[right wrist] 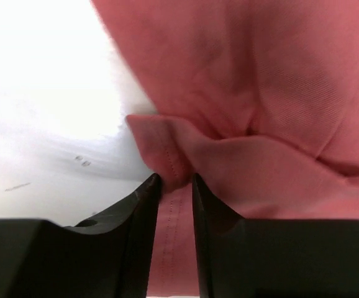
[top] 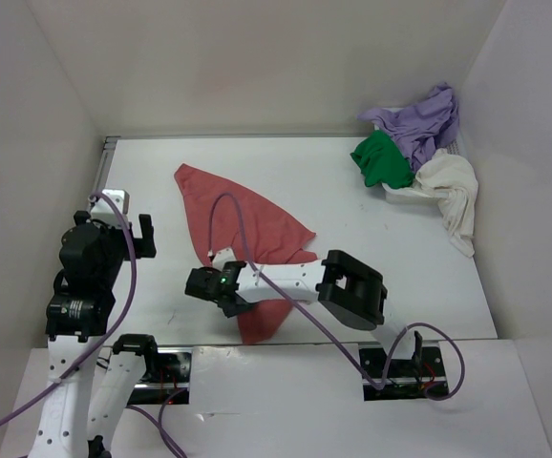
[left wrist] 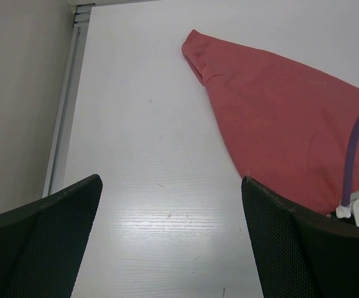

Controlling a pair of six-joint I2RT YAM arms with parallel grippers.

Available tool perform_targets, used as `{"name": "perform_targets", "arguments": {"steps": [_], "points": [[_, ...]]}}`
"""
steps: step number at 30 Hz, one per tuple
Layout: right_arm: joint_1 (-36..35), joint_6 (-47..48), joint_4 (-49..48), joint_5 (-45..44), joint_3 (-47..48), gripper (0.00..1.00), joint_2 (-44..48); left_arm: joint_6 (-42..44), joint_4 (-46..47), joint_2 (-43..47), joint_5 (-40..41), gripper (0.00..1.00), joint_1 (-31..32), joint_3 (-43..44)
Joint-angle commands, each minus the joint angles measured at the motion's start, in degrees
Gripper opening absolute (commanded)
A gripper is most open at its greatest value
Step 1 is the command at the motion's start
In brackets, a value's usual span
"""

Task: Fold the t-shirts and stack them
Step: Flatten out the tshirt

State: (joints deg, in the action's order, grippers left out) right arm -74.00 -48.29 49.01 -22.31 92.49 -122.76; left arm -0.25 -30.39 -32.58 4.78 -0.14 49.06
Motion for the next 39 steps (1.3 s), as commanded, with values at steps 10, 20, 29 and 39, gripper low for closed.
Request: {"name": "perform_targets", "arguments": {"steps": [10,20,29,39], "points": [[2.8,2.7,-6.6,3.9,-3.7,0.0,2.8,0.1,2.2,0.9,-1.3,0.99,-0.3,-0.1],[17.9,-0.4,14.8,-11.6,2.9,0.0,36.8,9.0,4.1,-7.0,-13.5,0.99,1.5,2.9],[29.9,-5.6,22.0,-13.3,-11.1,0.0,53.9,27.9,-0.9,-30.1,-18.3,0.99,16.2,12.8],[39.2,-5.0,25.5,-10.6,-15.3,0.0,64.7,37.9,7.4,-41.3,-4.1,0.99,24.4,4.2]]}}
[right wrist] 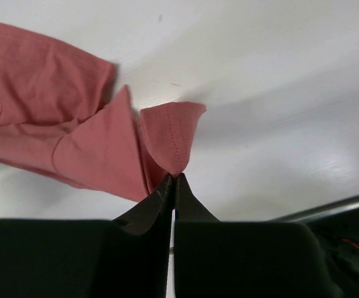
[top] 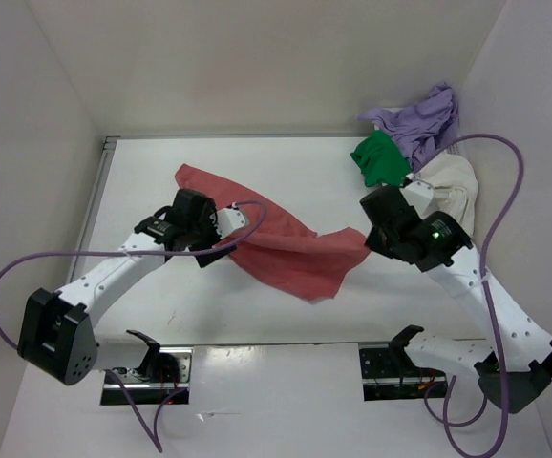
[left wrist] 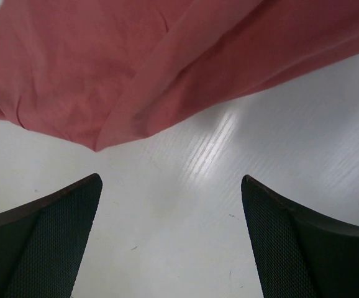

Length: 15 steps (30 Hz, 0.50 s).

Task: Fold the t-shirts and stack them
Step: Flatten out the tshirt

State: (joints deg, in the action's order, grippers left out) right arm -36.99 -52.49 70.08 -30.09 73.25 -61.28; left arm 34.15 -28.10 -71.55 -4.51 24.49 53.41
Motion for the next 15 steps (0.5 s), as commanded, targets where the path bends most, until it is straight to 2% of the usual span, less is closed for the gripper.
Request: {"name": "perform_targets", "arguments": {"steps": [1,4,7,11,15], "points": [[6.5,3.8,4.4,-3.5,5.4,0.0,3.2,2.9,5.6,-3.1,5.2,0.99,-0.2,0.6],[18.0,13.9,4.4,-3.0,14.6,0.0,3.6,2.9,6.1,-5.4,5.2,0.99,-0.8,2.1],[22.9,20.7,3.8,-0.4,25.4,0.0,-1.0,3.6,7.4,-7.5,5.2,0.99,-0.8,2.1],[23.5,23.1,3.0,0.4,32.6,0.0,-5.3,2.3,9.0,-10.0,4.7,0.99,-0.8,4.5],[23.5,25.2,-0.4,2.5,31.4,0.0,-5.9,1.8,10.1,-11.9,4.2,0.99,-0.8,6.7]]}}
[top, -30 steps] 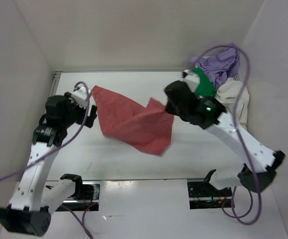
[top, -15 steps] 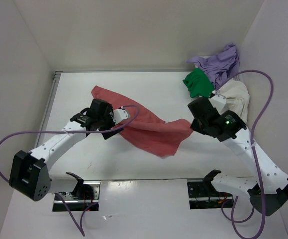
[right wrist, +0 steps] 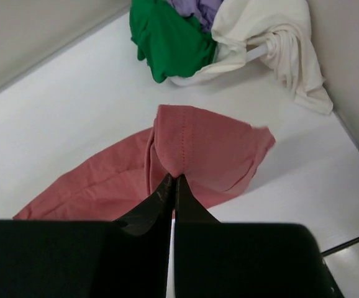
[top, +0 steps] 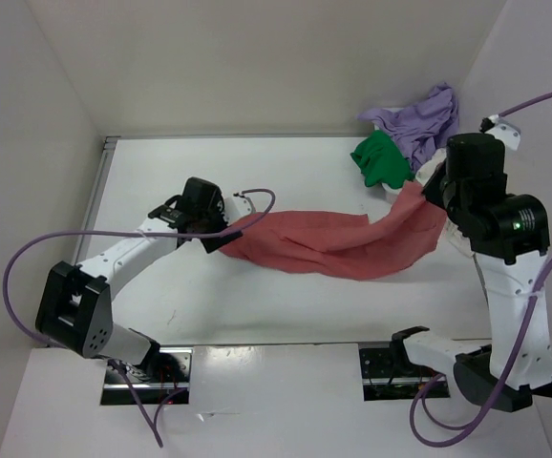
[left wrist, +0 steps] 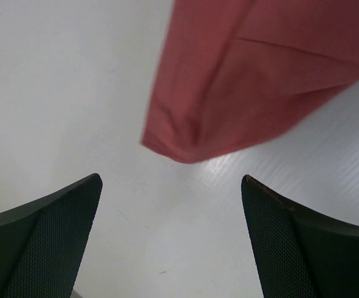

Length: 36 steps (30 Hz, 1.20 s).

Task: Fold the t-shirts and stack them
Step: Flatten out the tshirt

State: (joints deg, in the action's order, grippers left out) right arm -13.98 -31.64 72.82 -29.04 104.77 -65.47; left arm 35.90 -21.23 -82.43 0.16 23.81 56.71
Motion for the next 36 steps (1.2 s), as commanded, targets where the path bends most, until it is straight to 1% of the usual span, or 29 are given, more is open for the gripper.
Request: {"name": "perform_targets", "arguments": {"steps": [1,4,6,8,9,11,16,20,23,24,25,26,29,30,32,36], "points": [[0.4,4.4,-3.8,2.3,-1.1,0.0,-1.7,0.0,3.2,-2.2,-0.5,0.99,-0.2,4.1],[1.0,4.9,-6.5,3.7,-6.2,0.0,-1.1,-2.2,6.3,-5.3,1.0,0.99,-0.7,6.5],[1.0,4.9,-8.8,4.4,-8.2,0.0,-0.5,-2.8,6.3,-7.3,-0.6,0.99,-1.6,8.8],[1.0,4.9,-10.1,5.2,-11.0,0.0,0.0,-2.9,5.4,-10.2,-3.3,0.99,-1.6,12.1],[1.0,5.4,-10.7,5.9,-11.8,0.0,0.0,-2.9,3.9,-11.2,-7.0,0.99,-1.6,13.2],[1.0,5.4,-11.4,6.4,-14.1,0.0,0.0,-2.9,2.5,-13.9,-10.3,0.99,1.2,14.7],[1.0,5.4,-13.5,8.1,-17.0,0.0,0.5,-2.2,1.3,-18.3,-16.1,0.99,4.4,14.1],[1.0,5.4,-13.5,8.1,-18.4,0.0,1.0,-6.9,0.1,-20.7,-21.8,0.99,5.5,13.5],[1.5,4.8,-13.5,8.1,-19.6,0.0,2.4,-9.0,2.3,-20.7,-21.2,0.99,6.1,11.2],[1.5,4.8,-13.5,8.1,-20.3,0.0,2.4,-9.8,2.9,-21.3,-20.6,0.97,6.1,10.5],[1.5,4.3,-13.5,8.1,-20.9,0.0,2.9,-9.8,2.9,-21.3,-19.9,0.92,6.1,10.5],[1.5,4.3,-13.5,8.6,-20.9,0.0,2.9,-9.8,2.9,-21.8,-19.9,0.8,6.1,11.1],[1.5,3.8,-13.5,8.6,-21.5,0.0,3.5,-10.4,2.9,-21.8,-20.7,0.64,6.1,11.1],[1.5,3.8,-13.5,8.6,-22.1,0.0,4.1,-10.4,2.9,-22.6,-20.7,0.52,6.1,11.1],[1.5,3.3,-13.0,8.6,-22.1,0.0,4.6,-10.4,2.9,-23.2,-20.7,0.36,6.1,11.1],[1.5,3.2,-12.4,8.6,-22.6,0.0,5.2,-10.4,2.9,-23.9,-20.7,0.09,6.1,11.6]]}}
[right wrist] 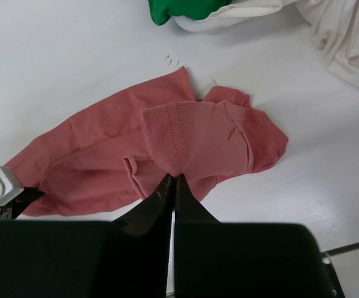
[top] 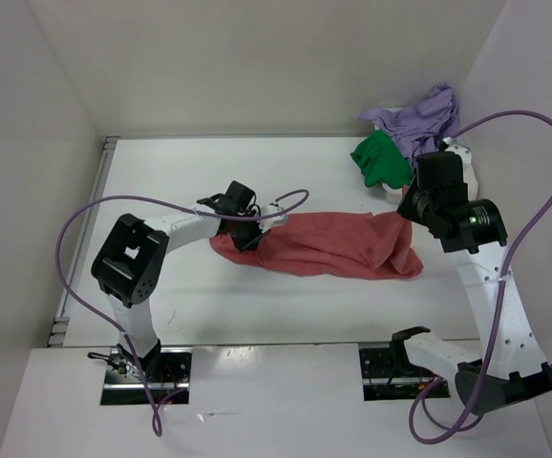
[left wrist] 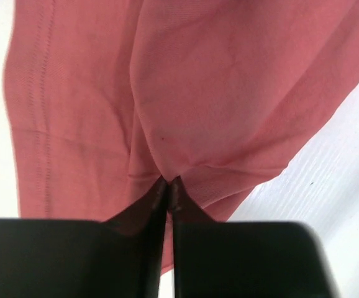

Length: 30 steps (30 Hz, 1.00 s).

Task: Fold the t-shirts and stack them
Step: Flatten out the tshirt

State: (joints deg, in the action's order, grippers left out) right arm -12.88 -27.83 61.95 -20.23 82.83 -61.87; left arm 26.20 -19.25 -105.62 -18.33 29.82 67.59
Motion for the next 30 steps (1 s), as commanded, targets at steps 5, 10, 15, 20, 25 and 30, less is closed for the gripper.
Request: {"name": "perform_targets", "arguments": {"steps": [5,10,15,20,25,30], "points": [[0.4,-0.6,-2.4,0.5,-1.7,0.0,1.6,0.0,0.3,0.0,-0.4,0.0,0.1,4.1],[1.6,4.5,-9.1,4.9,1.4,0.0,-6.7,-2.8,0.3,2.2,7.9,0.0,-6.9,16.8],[2.2,11.1,-9.7,3.7,31.2,0.0,-19.1,-5.0,-1.8,4.7,10.1,0.0,-18.7,39.4],[2.2,10.9,-9.7,6.0,43.2,0.0,-23.7,0.7,-5.7,16.2,8.4,0.0,-20.5,32.6],[-7.3,3.8,-18.3,14.6,15.7,0.0,-16.5,10.4,-9.0,32.6,8.4,0.22,-19.1,8.6],[-11.0,-4.8,-27.8,21.9,-11.2,0.0,-8.9,17.0,-23.2,47.5,5.3,0.47,-19.7,-7.0]]}}
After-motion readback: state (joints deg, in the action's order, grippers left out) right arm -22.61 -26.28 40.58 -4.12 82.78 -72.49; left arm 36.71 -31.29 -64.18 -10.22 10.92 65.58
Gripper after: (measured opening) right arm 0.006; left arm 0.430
